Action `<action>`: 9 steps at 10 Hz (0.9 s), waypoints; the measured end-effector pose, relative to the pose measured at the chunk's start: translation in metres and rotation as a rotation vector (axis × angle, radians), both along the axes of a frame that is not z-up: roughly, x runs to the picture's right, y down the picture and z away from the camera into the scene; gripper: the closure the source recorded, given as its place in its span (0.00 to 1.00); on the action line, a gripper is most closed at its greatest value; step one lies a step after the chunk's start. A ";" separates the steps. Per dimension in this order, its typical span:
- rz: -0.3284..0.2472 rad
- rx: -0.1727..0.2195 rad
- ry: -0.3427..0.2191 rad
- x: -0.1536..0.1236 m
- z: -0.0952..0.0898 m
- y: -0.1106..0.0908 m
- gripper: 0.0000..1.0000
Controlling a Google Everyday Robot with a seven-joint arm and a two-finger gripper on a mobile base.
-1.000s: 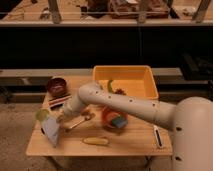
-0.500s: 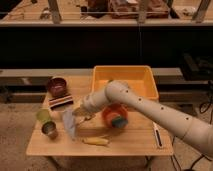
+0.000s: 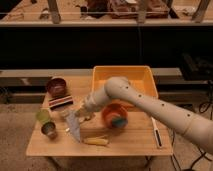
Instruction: Wipe table surface with towel
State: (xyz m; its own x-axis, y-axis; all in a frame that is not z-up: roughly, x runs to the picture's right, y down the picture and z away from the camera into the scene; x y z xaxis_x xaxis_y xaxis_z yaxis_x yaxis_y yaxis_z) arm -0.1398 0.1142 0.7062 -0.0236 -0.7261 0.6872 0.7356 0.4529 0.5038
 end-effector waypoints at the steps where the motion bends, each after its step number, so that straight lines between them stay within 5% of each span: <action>1: -0.104 -0.003 0.083 -0.015 0.010 0.010 1.00; 3: -0.265 -0.016 0.231 -0.031 0.031 0.028 1.00; 5: -0.366 -0.057 0.343 -0.025 0.062 0.054 1.00; 9: -0.410 -0.120 0.450 0.008 0.086 0.078 1.00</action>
State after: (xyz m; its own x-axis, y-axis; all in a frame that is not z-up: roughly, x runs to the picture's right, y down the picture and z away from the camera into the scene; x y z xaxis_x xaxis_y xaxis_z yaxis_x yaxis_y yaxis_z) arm -0.1321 0.1922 0.7919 0.0266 -0.6367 0.7706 0.9902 0.1223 0.0669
